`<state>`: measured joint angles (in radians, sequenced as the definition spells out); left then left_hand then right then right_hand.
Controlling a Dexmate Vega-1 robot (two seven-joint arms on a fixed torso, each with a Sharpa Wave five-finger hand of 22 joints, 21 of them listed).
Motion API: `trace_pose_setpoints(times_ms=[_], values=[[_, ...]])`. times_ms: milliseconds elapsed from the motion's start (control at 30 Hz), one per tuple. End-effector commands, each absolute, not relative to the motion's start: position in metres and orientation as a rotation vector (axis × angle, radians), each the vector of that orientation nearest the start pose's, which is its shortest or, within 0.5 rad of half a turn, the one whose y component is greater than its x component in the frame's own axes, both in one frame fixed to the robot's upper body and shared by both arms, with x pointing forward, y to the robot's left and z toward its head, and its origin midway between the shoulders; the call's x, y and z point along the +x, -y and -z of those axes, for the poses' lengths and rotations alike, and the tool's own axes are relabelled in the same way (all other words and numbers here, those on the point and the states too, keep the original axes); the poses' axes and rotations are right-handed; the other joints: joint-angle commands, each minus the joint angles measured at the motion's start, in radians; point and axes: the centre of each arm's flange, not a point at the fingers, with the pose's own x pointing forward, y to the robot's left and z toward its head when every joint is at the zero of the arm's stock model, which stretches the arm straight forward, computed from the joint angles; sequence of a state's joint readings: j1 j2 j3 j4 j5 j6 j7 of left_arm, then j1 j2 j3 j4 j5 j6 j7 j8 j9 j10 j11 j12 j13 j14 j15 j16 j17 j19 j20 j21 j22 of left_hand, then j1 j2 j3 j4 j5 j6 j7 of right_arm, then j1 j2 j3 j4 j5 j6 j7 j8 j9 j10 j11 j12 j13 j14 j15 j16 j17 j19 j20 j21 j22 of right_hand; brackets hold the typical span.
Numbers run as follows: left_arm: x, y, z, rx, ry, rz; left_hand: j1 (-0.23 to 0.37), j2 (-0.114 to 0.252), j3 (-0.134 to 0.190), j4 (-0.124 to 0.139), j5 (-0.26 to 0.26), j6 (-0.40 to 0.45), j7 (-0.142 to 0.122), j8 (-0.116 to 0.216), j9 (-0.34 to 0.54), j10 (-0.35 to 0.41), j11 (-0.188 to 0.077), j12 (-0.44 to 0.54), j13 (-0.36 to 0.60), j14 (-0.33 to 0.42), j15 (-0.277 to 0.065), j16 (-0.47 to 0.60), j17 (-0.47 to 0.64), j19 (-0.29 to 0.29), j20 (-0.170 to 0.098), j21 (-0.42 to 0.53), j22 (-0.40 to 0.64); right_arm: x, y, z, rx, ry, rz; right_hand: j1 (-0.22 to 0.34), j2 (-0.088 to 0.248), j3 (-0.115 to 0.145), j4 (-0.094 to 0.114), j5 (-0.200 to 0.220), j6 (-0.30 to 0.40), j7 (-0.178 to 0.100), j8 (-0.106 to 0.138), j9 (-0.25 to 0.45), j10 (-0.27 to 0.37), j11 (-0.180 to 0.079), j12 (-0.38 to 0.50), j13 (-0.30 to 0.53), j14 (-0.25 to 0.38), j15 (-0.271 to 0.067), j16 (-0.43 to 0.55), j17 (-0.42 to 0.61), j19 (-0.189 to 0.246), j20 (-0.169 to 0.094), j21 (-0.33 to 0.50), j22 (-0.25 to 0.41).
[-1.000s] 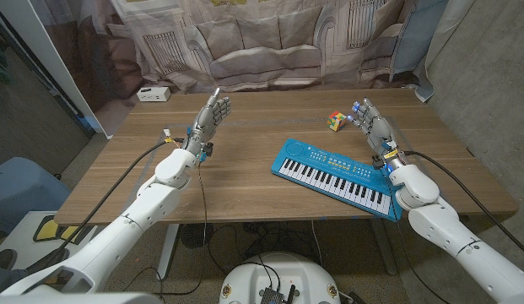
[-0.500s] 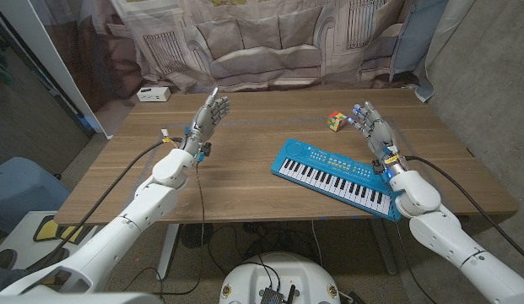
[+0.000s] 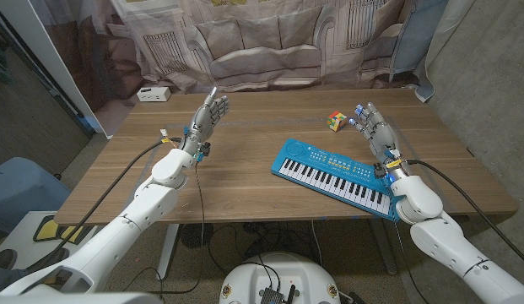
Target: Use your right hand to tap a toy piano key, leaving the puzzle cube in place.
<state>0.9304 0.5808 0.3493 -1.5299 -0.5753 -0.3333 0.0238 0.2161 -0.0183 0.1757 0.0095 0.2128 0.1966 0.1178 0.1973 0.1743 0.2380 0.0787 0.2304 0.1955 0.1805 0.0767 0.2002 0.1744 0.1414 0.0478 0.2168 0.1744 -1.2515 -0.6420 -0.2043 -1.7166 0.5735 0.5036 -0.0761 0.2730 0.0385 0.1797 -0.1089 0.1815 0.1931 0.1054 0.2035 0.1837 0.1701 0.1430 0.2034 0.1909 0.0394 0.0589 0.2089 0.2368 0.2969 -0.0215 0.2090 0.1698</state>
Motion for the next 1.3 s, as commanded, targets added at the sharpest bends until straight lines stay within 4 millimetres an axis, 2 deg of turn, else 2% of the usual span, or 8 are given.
trace_pose_setpoints(times_ms=[33,400,1300], values=[[0.600,-0.270,-0.002,0.040,0.745,0.242,0.012,0.005,0.002,-0.008,-0.001,0.011,0.002,0.002,0.005,0.010,-0.001,0.003,0.000,0.008,-0.002,-0.003,0.004,0.001,-0.015,-0.008,0.002,0.514,0.306,0.059,-0.009,0.819,-0.194,-0.001,0.009,0.001,-0.005,0.004,0.011,-0.002,0.005,0.005,0.007,-0.002,0.007,0.001,0.008,0.003,0.006,0.000,0.009,0.001,0.004,0.002],[0.602,-0.270,0.001,0.017,0.741,0.256,0.013,0.007,0.001,-0.009,-0.002,0.012,0.003,0.000,0.005,0.010,-0.003,0.001,0.000,0.007,-0.001,-0.006,0.004,0.001,-0.019,-0.010,0.002,0.499,0.309,0.067,-0.011,0.824,-0.177,-0.001,0.009,0.000,-0.006,0.004,0.012,-0.001,0.004,0.005,0.013,-0.006,0.007,0.001,0.013,0.004,0.006,-0.002,0.012,0.003,0.003,0.002],[0.595,-0.269,0.002,0.030,0.739,0.274,0.016,0.010,0.000,-0.013,-0.004,0.018,0.001,-0.002,0.005,0.015,-0.004,-0.002,0.001,0.012,-0.002,-0.008,0.005,0.000,-0.011,-0.015,0.002,0.467,0.310,0.090,-0.006,0.822,-0.154,-0.002,0.011,-0.002,-0.007,0.004,0.017,0.001,0.002,0.005,0.018,-0.003,0.006,0.001,0.017,0.007,0.006,-0.005,0.015,0.005,-0.001,0.002]])
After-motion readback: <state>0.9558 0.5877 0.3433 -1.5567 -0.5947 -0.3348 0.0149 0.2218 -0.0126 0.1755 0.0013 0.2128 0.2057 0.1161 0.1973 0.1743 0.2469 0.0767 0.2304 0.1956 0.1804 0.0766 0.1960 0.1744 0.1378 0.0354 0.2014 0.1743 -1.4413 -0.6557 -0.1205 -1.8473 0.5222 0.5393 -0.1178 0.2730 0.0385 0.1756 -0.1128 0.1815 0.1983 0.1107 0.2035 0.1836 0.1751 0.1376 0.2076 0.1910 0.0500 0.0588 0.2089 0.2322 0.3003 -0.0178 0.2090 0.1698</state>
